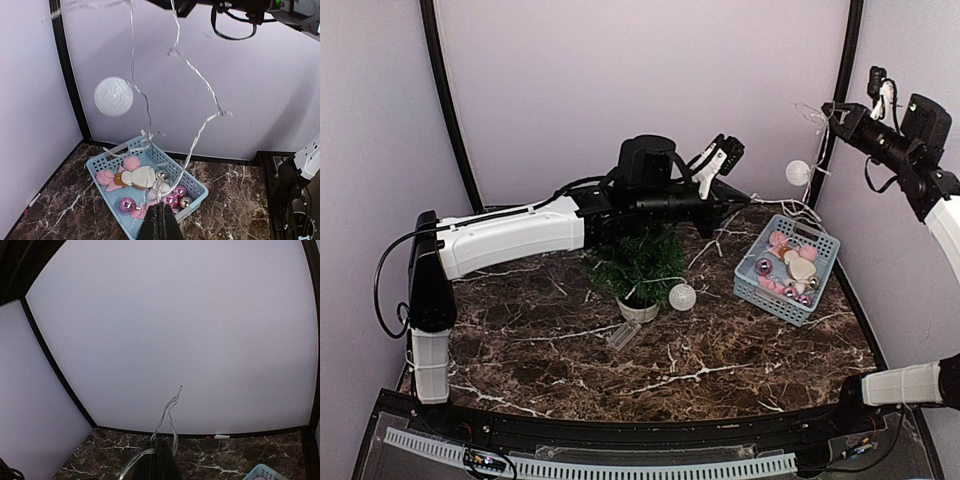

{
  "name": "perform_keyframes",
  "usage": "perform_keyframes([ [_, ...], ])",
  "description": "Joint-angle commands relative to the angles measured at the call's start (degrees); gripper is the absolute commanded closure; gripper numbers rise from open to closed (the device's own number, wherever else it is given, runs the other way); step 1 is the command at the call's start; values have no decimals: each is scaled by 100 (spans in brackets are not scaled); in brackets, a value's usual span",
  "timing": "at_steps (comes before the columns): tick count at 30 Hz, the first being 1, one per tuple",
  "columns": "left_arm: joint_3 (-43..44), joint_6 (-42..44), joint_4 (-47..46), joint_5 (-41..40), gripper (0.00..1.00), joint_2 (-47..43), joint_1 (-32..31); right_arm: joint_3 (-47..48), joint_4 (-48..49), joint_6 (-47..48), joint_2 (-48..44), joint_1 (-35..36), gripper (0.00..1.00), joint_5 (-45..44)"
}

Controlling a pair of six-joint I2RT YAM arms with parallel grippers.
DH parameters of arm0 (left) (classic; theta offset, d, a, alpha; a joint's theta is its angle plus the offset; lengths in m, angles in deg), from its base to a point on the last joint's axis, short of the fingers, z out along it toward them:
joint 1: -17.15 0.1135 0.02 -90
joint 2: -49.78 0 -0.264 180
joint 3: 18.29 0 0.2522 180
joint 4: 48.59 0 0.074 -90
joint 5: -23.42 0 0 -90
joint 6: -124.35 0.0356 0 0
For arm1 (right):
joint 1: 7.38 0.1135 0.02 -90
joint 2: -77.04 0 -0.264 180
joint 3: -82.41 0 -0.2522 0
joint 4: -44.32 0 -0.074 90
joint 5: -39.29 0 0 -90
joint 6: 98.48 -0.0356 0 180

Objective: Decorate the small christmas tree
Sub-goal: Wrap the side of the string light in the gap of the branches.

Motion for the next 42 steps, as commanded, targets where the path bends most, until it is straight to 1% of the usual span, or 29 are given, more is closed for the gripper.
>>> perform_keyframes([
  [1, 226, 311, -392, -103, 100, 27, 169, -663, 461, -252, -65, -29, 100, -142],
  [8, 245, 451, -595, -77, 100, 81, 350, -1166, 571, -384, -27, -28, 100, -27],
  [11, 248, 441, -763, 77, 100, 92, 404, -1212, 576, -390, -1, -27, 100, -8],
  [15, 250, 324, -1229, 401, 100, 154, 464, -1276, 657, -450, 79, -6, 100, 102],
  [20, 265, 280, -1553, 424, 100, 285, 535, -1322, 657, -428, 175, 141, 100, 165],
  [23, 274, 320, -1601, 372, 100, 329, 617, -1429, 624, -370, 196, 287, 100, 100],
  [27, 228, 503, -1517, 286, 100, 366, 671, -1804, 621, -357, 216, 496, 100, -112],
  [32, 104, 693, -1414, 145, 100, 380, 702, -2383, 608, -386, 216, 601, 100, -709],
  [34, 46, 764, -1392, 43, 100, 379, 711, -2571, 622, -428, 258, 603, 100, -815],
  [42, 8, 1136, -1266, -660, 100, 410, 732, -3077, 725, -514, 477, 748, 100, -517],
])
